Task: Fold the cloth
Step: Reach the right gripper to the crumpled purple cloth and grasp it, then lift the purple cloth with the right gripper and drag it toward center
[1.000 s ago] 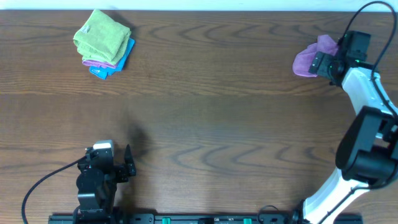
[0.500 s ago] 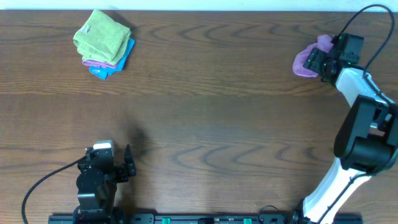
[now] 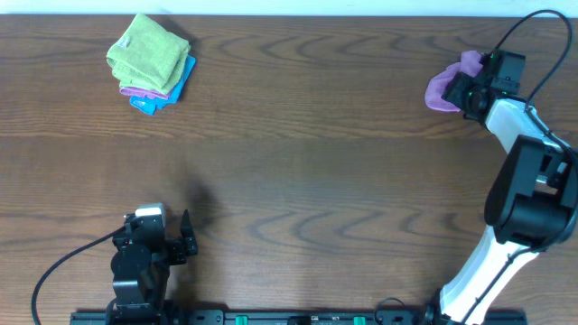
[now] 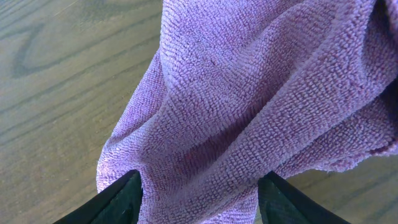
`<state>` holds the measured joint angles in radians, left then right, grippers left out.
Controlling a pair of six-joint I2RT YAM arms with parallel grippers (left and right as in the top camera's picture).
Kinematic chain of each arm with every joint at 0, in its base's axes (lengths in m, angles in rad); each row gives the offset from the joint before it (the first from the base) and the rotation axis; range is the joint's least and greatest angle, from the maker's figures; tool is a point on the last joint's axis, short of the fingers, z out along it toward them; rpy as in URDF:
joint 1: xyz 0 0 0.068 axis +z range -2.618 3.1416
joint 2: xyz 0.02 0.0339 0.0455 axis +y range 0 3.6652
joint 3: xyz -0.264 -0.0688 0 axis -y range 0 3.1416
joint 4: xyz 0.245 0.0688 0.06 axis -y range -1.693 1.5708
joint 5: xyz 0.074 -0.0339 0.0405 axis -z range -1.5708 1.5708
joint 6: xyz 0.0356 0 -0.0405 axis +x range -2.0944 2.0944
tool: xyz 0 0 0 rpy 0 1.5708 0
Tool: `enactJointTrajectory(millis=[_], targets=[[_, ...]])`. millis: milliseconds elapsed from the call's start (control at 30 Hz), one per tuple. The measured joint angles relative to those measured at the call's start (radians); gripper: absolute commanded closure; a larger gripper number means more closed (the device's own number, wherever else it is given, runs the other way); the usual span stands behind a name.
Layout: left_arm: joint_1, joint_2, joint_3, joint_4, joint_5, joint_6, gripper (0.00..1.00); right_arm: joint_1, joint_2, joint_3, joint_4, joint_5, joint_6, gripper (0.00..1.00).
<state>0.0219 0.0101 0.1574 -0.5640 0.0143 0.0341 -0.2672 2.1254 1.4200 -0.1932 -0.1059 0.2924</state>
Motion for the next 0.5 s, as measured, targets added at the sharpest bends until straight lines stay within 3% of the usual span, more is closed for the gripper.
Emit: enactJointTrajectory(millis=[333, 400, 500], targets=[[0.0, 0.0, 0.0, 0.0, 0.0, 0.0, 0.05, 0.0, 0.0, 0.0, 0.0, 0.0, 0.0, 0.45], [0.0, 0.0, 0.0, 0.0, 0.0, 0.0, 0.05, 0.0, 0.002, 0.0, 0.001, 0.0, -0.001, 0.53], [0.0, 0.0, 0.0, 0.0, 0.0, 0.0, 0.05, 0.0, 0.012, 0.0, 0.003, -0.002, 0.002, 0.78]])
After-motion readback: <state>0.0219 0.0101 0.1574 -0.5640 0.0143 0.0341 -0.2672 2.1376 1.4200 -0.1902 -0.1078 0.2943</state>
